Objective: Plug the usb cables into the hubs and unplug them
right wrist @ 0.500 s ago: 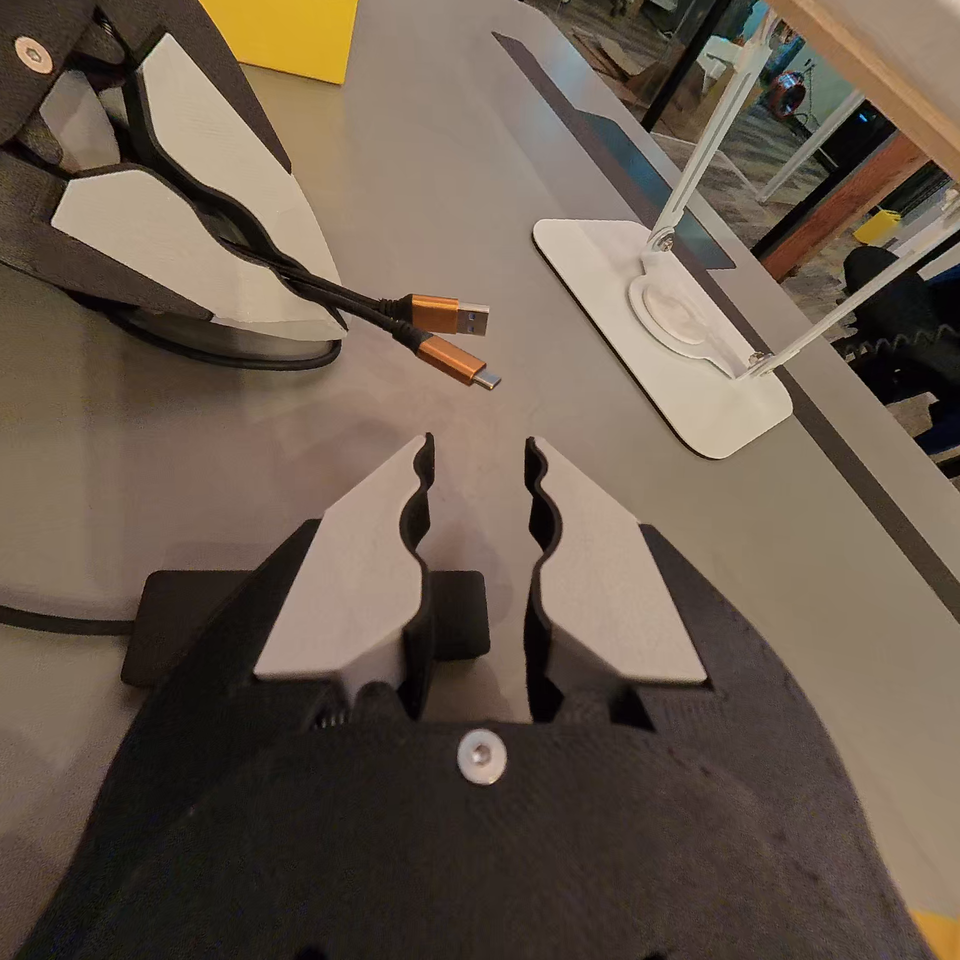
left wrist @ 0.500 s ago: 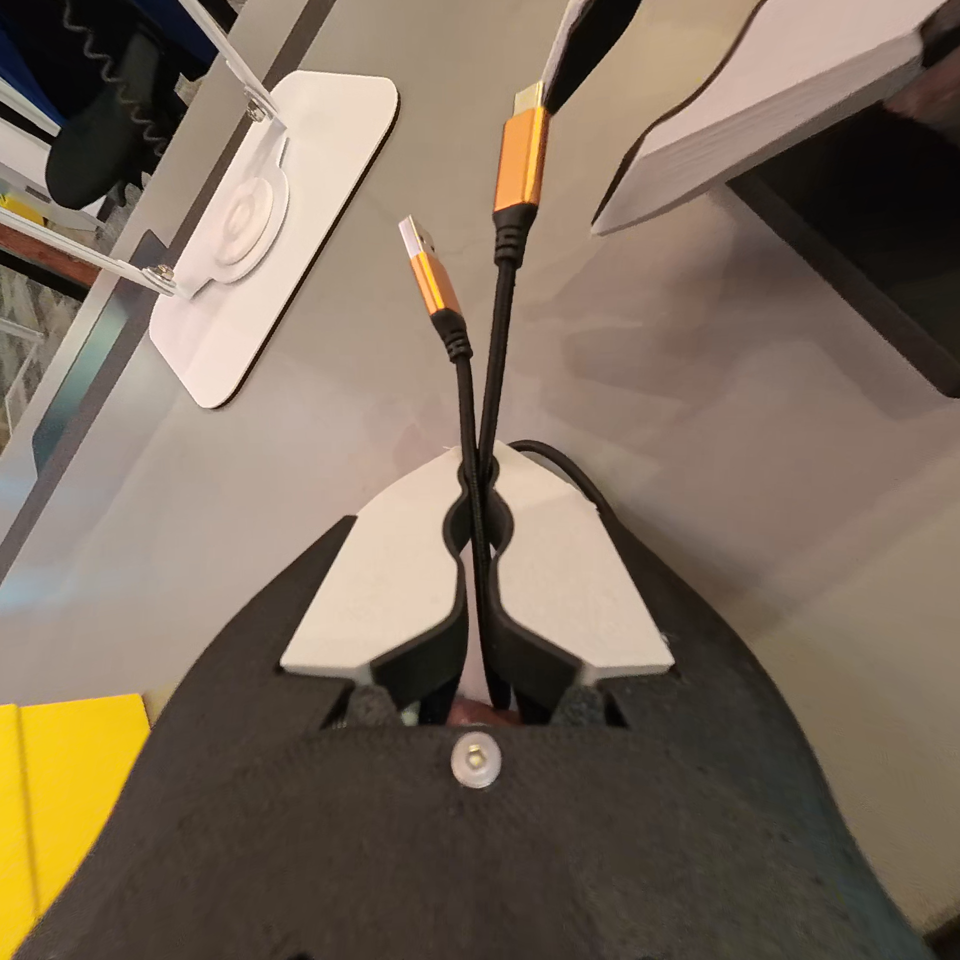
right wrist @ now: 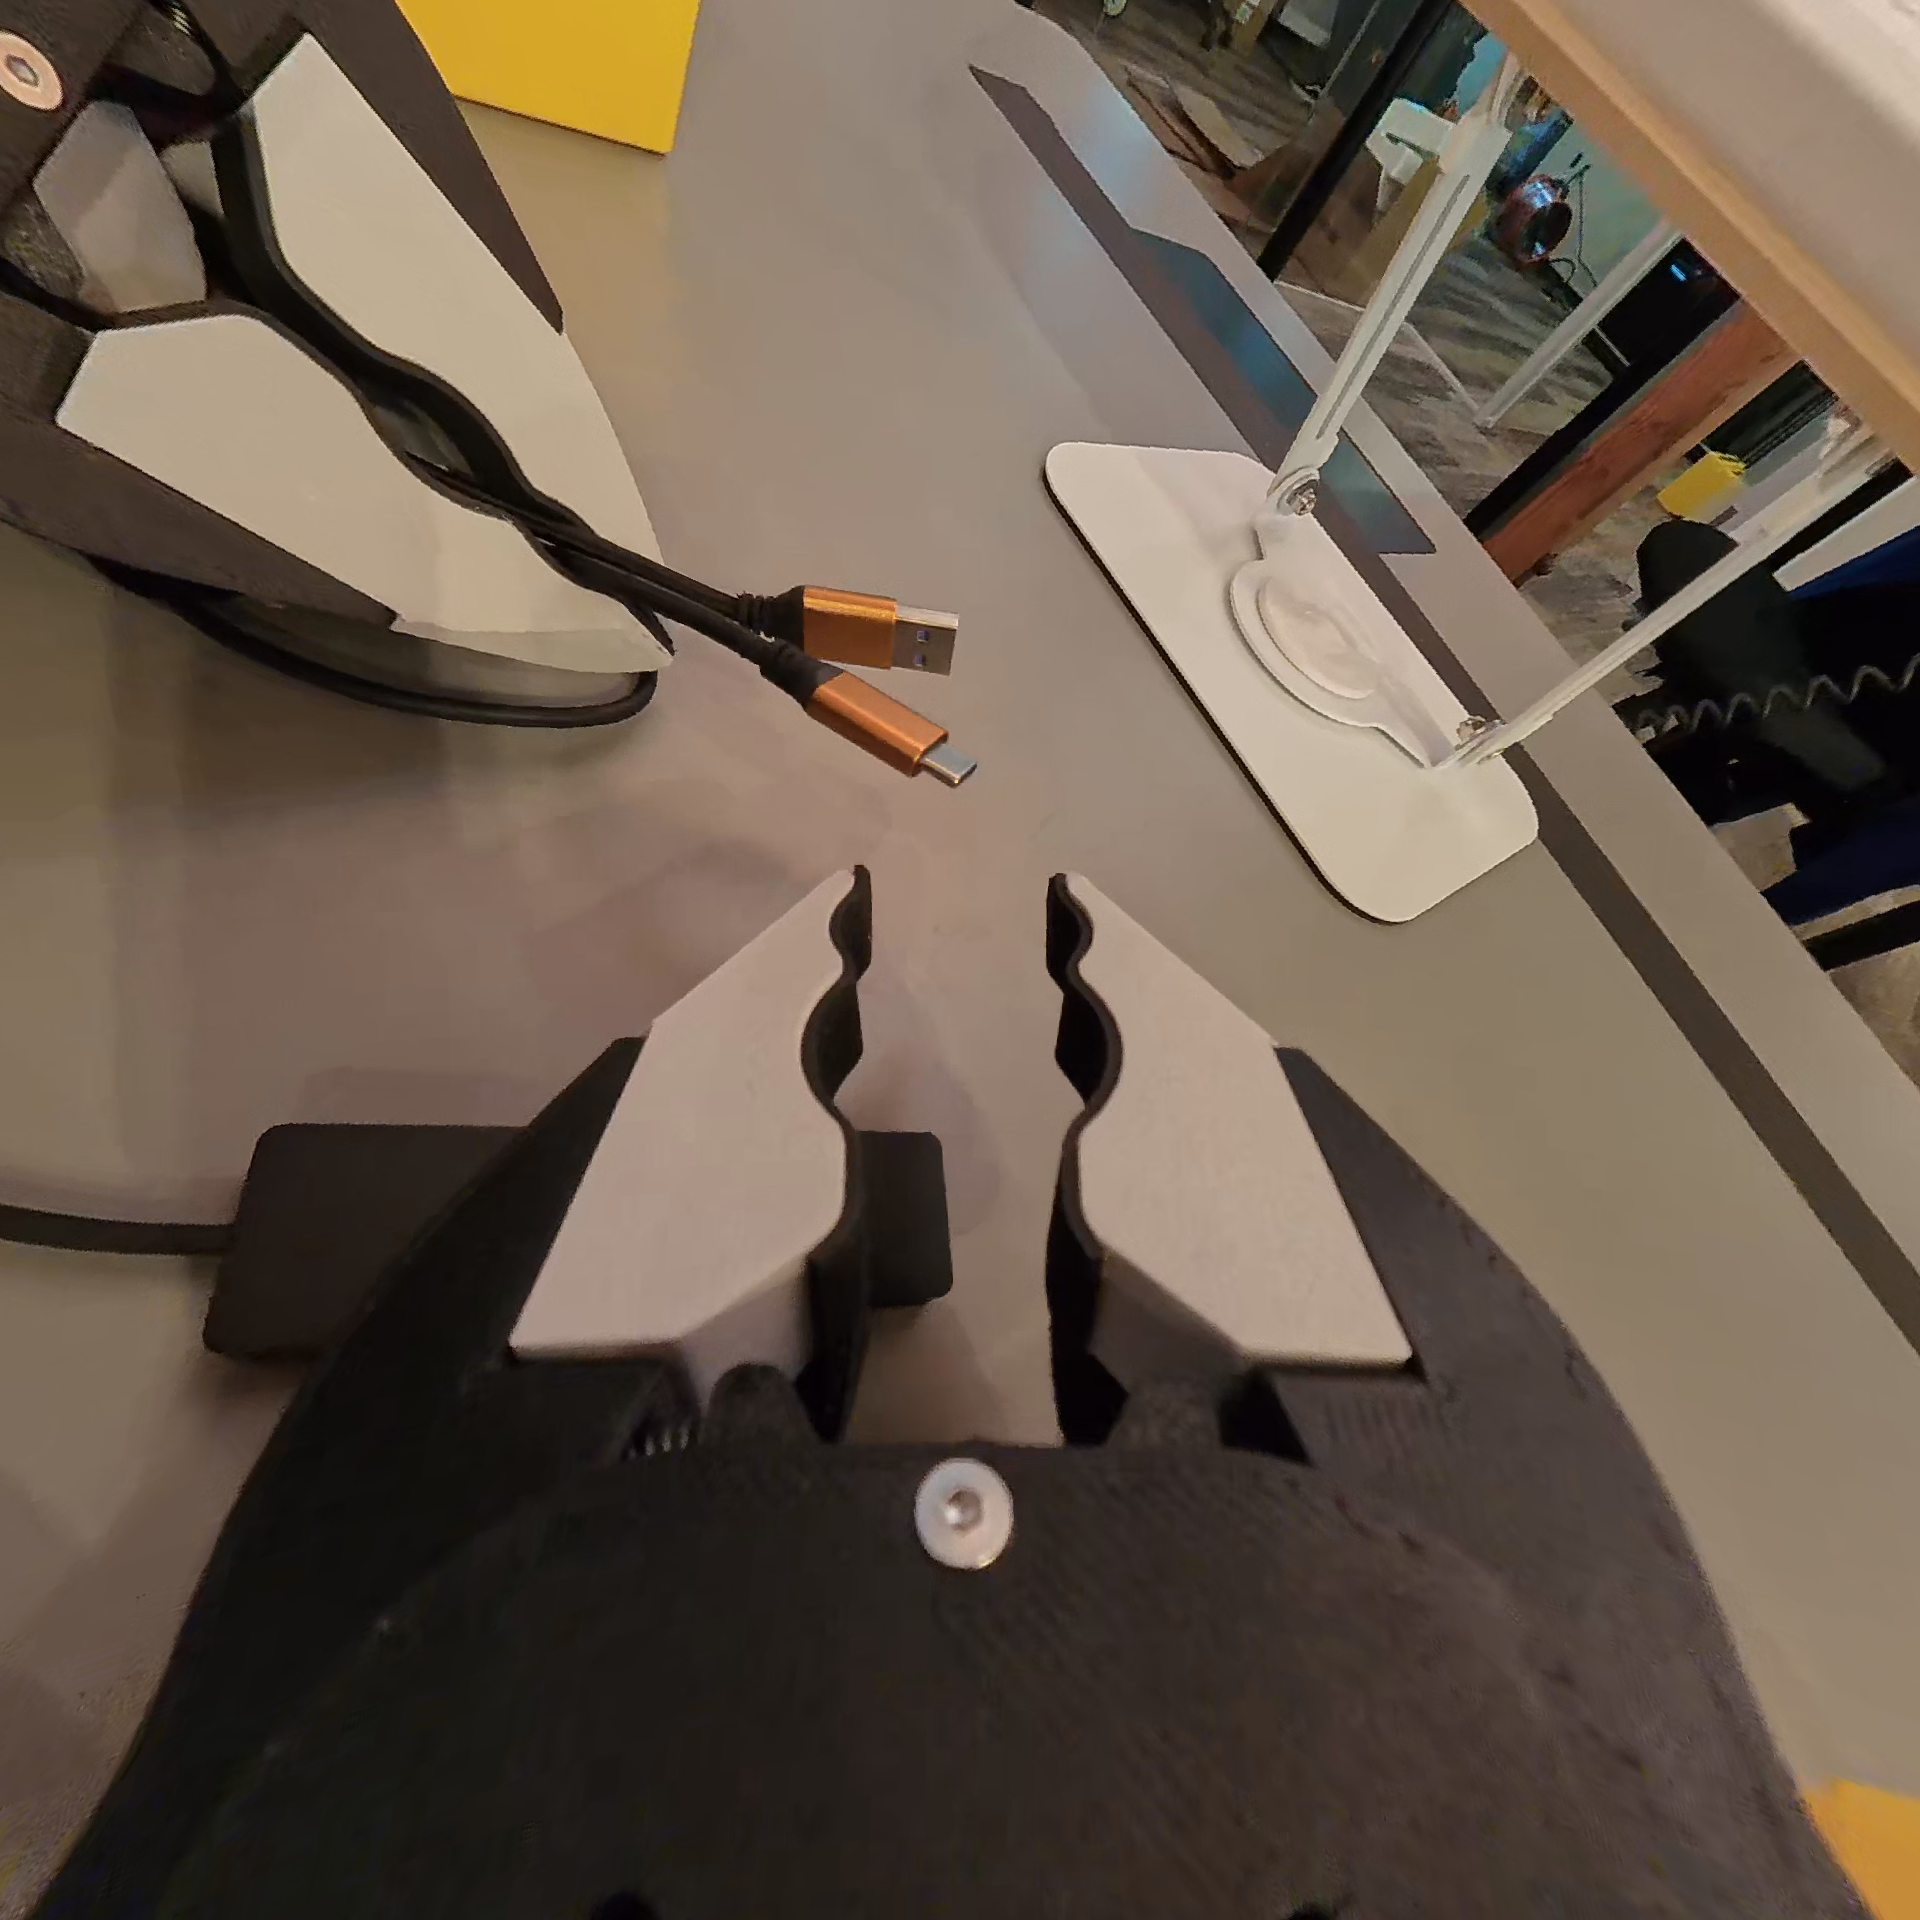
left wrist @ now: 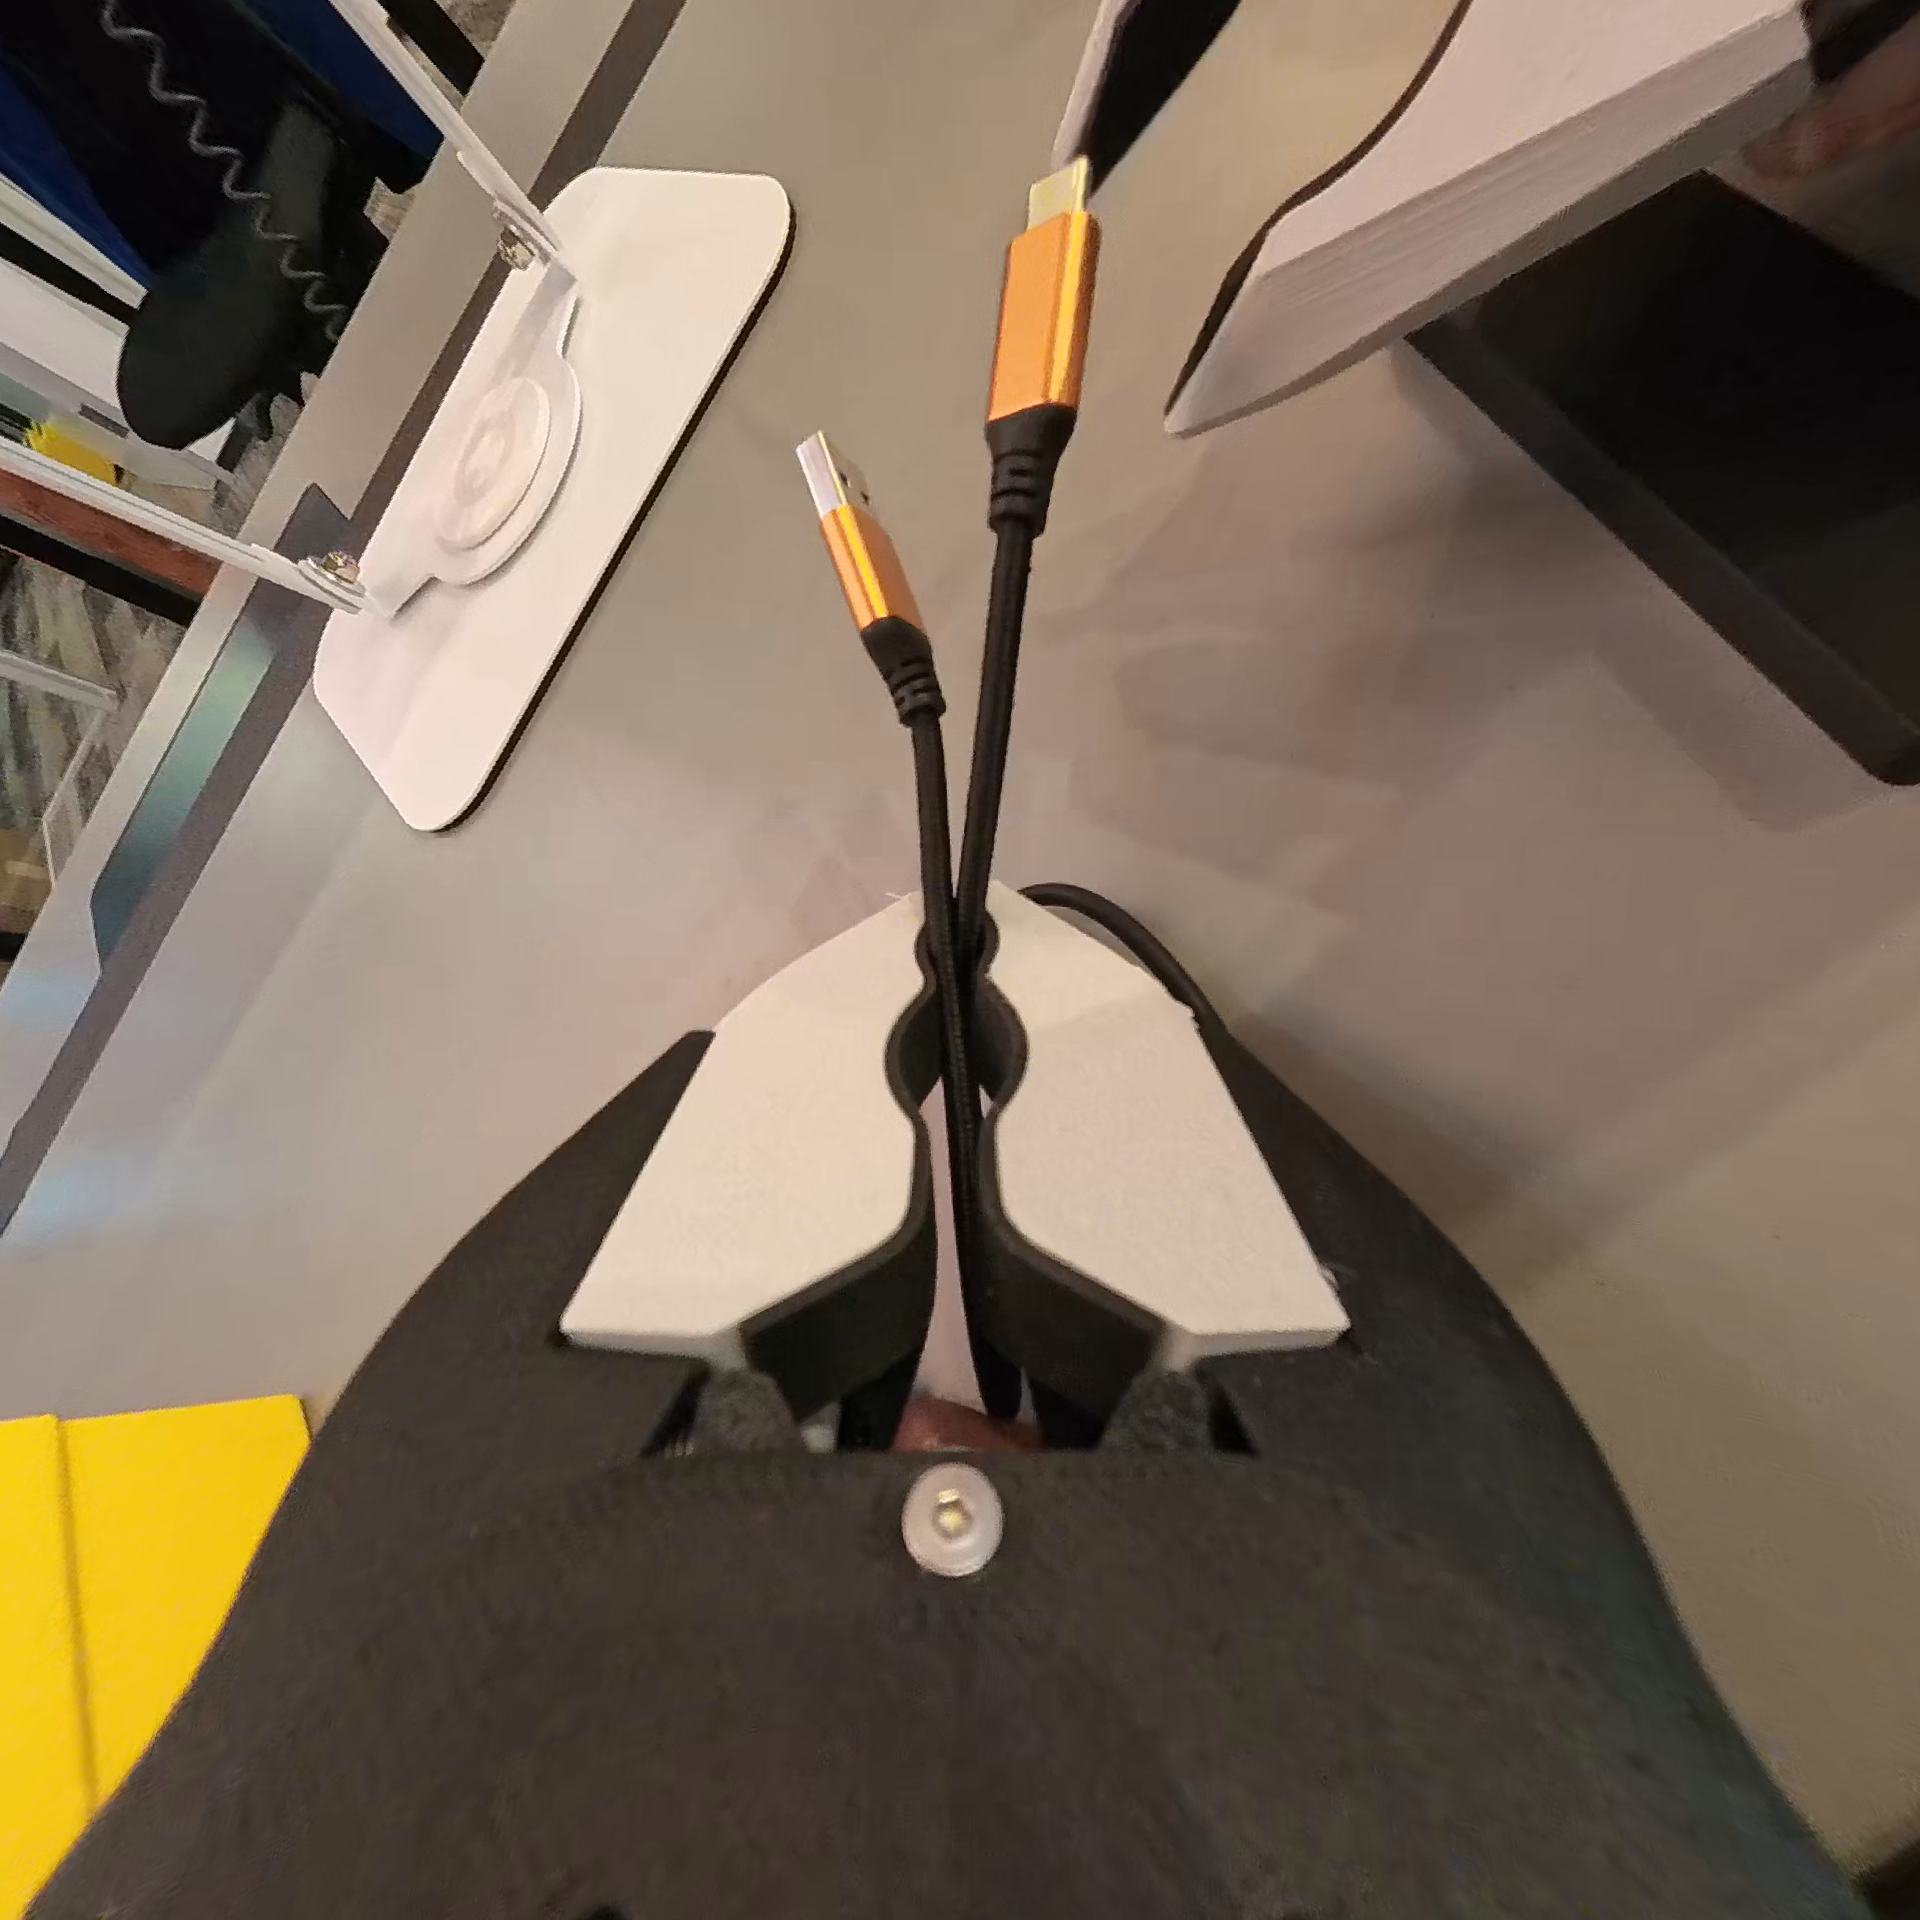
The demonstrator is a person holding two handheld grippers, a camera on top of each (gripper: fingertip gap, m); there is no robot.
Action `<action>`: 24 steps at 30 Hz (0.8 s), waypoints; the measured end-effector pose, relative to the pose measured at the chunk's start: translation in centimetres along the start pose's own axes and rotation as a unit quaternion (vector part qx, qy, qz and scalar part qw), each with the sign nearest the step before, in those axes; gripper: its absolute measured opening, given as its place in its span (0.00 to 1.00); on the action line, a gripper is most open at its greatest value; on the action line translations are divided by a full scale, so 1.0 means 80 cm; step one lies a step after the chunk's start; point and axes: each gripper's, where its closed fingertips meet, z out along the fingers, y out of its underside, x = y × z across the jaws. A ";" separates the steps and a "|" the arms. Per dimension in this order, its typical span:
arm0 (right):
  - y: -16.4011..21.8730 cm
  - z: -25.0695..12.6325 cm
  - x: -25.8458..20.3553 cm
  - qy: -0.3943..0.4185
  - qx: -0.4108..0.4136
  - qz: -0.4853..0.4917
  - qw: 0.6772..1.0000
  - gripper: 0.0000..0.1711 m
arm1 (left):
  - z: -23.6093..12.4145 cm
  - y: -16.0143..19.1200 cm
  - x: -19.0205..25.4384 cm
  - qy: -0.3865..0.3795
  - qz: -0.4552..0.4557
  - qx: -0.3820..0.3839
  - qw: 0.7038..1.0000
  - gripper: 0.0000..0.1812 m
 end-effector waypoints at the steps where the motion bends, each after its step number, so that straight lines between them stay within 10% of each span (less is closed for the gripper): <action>1: -0.001 -0.001 0.001 0.002 0.000 -0.005 1.000 0.19 | 0.000 0.000 0.000 0.000 0.001 0.000 1.000 0.00; 24: -0.006 -0.003 0.003 0.013 -0.006 -0.030 0.999 0.22 | 0.000 -0.001 -0.001 -0.010 0.007 0.002 1.000 0.00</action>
